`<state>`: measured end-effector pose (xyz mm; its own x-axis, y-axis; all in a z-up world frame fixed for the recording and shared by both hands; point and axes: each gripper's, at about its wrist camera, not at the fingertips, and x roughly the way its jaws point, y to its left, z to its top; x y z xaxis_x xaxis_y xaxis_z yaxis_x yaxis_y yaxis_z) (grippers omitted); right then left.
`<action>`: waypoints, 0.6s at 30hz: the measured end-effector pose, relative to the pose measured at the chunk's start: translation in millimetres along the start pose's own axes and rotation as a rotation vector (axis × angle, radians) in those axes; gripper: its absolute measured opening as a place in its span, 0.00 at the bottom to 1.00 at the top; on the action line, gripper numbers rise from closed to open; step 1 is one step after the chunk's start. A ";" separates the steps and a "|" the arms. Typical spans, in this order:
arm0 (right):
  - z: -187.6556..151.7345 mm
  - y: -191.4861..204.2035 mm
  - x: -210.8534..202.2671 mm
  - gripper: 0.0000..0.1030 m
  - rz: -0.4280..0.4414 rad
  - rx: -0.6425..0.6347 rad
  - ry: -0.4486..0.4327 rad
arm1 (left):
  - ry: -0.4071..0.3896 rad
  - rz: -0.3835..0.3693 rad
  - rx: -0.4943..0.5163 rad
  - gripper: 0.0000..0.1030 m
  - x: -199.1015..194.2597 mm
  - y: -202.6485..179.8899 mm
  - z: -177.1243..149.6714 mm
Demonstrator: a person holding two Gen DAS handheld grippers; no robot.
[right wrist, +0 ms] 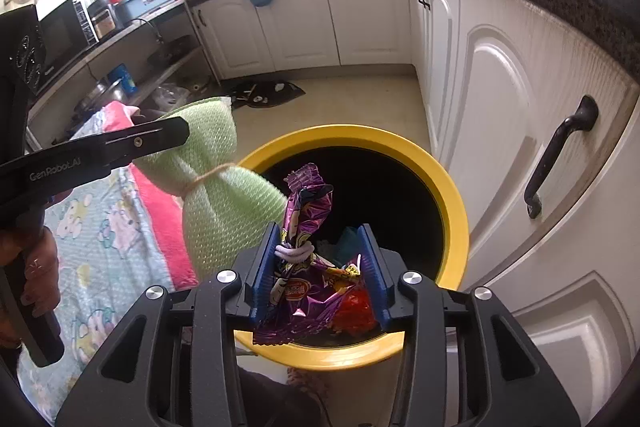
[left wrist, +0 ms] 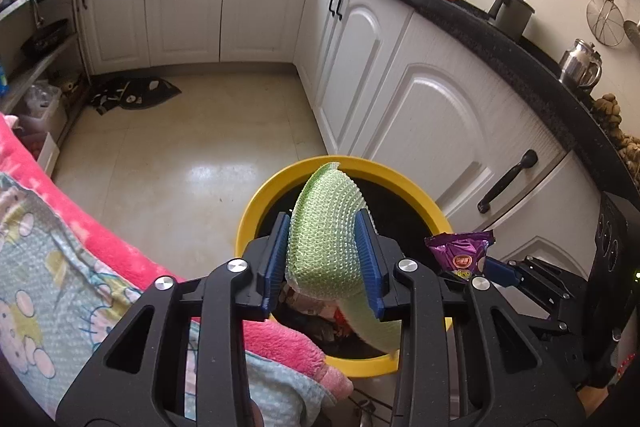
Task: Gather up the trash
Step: 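Open both tools over the bin to drop the wrapper and scrubber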
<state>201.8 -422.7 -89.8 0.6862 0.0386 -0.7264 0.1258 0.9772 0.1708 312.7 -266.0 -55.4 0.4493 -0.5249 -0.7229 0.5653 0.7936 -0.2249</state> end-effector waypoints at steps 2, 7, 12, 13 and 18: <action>-0.4 -2.6 4.3 0.42 -0.008 0.008 0.006 | 0.012 0.002 -0.003 0.26 5.6 1.0 -0.7; -3.1 -7.6 10.4 0.46 -0.026 0.030 0.025 | 0.038 0.004 -0.004 0.37 12.1 5.0 -3.8; -8.0 -8.9 6.8 0.50 -0.026 0.035 0.022 | 0.044 0.016 -0.023 0.52 6.6 13.4 -7.2; -9.4 -9.3 5.2 0.51 -0.025 0.039 0.020 | 0.044 0.020 -0.027 0.57 3.9 15.8 -8.0; -14.1 -8.6 -4.4 0.58 -0.021 0.057 0.010 | 0.034 0.059 -0.038 0.73 -10.2 24.2 -11.1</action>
<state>187.6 -428.3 -97.5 0.6760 0.0206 -0.7366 0.1806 0.9645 0.1928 314.1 -238.0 -60.8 0.4567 -0.4665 -0.7575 0.5118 0.8342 -0.2052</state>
